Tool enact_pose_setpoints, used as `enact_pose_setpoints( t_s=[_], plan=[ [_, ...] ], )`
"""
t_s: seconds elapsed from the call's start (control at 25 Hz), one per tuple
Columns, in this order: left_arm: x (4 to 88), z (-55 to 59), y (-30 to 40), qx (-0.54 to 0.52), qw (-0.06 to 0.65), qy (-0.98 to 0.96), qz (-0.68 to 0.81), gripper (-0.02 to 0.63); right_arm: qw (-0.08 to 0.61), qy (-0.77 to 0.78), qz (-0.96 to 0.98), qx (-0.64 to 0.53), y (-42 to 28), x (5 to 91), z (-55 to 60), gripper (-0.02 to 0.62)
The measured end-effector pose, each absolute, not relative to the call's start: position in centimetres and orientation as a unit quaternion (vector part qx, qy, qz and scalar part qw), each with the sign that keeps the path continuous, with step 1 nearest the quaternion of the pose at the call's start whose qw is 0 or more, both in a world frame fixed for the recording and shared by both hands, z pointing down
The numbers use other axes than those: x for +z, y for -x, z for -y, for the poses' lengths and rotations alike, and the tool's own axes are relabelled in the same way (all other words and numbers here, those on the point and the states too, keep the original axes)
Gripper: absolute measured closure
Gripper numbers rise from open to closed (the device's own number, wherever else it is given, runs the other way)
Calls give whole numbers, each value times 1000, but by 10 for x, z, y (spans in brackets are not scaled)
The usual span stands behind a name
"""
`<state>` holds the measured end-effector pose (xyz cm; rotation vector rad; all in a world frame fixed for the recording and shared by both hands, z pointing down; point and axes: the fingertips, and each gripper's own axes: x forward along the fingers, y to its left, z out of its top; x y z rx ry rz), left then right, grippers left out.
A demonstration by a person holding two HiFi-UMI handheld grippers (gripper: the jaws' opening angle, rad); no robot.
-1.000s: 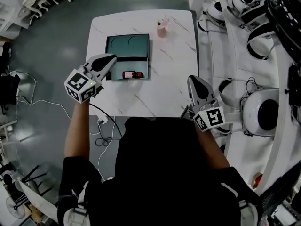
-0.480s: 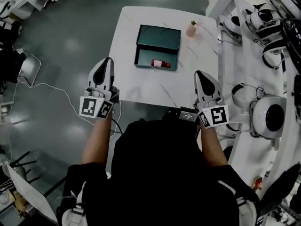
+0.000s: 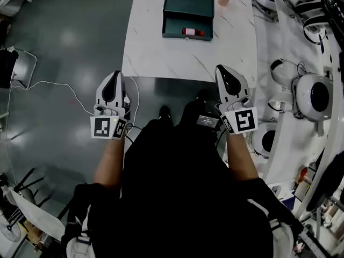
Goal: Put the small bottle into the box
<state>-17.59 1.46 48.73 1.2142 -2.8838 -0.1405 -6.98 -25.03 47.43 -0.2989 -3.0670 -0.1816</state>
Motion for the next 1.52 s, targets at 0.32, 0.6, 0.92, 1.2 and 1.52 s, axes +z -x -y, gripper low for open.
enact_pose_setpoints(
  t_s=[0.32,0.6,0.92,1.2,1.52],
  plan=[
    [503,-12,115,-40,6,-419,907,589,50,80,995,-19,10,493,238,561],
    [496,0,28,-8,31,-440,897,589,54,86,994,28,-67,497,209,561],
    [509,9,-82,8,60,-475,878,589,68,82,993,47,-188,527,200,561],
    [494,4,-115,25,59,-490,869,589,45,87,993,64,-220,523,191,561],
    [490,-7,-101,63,40,-522,850,589,61,77,992,82,-222,523,171,561]
  ],
)
